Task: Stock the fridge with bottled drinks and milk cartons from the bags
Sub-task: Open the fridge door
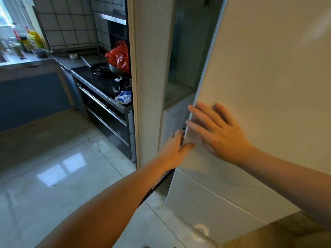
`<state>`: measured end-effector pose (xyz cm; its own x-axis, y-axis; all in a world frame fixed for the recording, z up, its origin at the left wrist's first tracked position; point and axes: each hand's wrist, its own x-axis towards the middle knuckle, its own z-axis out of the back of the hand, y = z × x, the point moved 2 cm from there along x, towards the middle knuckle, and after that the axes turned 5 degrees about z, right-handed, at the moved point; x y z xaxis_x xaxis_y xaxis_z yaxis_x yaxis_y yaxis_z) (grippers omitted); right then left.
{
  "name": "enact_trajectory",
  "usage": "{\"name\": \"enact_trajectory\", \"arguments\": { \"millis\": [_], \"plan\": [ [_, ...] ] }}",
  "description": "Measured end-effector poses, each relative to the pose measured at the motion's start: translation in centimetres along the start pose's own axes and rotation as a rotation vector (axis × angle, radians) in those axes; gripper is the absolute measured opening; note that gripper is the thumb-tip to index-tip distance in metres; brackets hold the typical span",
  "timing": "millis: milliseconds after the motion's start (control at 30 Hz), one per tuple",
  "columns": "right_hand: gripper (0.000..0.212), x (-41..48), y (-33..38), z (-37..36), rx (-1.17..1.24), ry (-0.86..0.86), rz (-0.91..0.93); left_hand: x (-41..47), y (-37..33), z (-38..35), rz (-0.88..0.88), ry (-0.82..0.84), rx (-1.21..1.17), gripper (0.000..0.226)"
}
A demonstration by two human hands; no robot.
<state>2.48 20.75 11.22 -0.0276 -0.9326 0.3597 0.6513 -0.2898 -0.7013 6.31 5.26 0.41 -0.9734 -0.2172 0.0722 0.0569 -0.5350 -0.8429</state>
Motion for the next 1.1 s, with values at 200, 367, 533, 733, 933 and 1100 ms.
{"name": "enact_trajectory", "arguments": {
  "millis": [200, 367, 533, 733, 933, 1100],
  "plan": [
    [0.055, -7.4, 3.1, 2.7, 0.09, -0.183, -0.072, -8.0, -0.8, -2.3, 0.093, -0.146, -0.051, 0.044],
    [0.064, -13.7, 5.9, 5.3, 0.189, -0.187, -0.108, -15.0, -2.7, -4.3, 0.143, -0.238, -0.061, 0.045],
    [0.063, -18.7, 9.6, 9.4, 0.366, -0.182, -0.234, -21.9, -4.7, -6.9, 0.165, -0.286, -0.048, 0.043],
    [0.071, -24.7, 14.1, 14.7, 0.735, -0.181, -0.426, -30.0, -7.9, -11.1, 0.105, -0.322, -0.009, 0.03],
    [0.077, -31.1, 17.7, 21.2, 1.191, -0.101, -0.692, -37.3, -11.3, -15.5, 0.0, -0.293, 0.01, 0.029],
    [0.072, -36.5, 18.3, 25.3, 1.453, -0.04, -0.863, -40.4, -13.8, -18.8, -0.085, -0.213, 0.054, 0.036]
  ]
}}
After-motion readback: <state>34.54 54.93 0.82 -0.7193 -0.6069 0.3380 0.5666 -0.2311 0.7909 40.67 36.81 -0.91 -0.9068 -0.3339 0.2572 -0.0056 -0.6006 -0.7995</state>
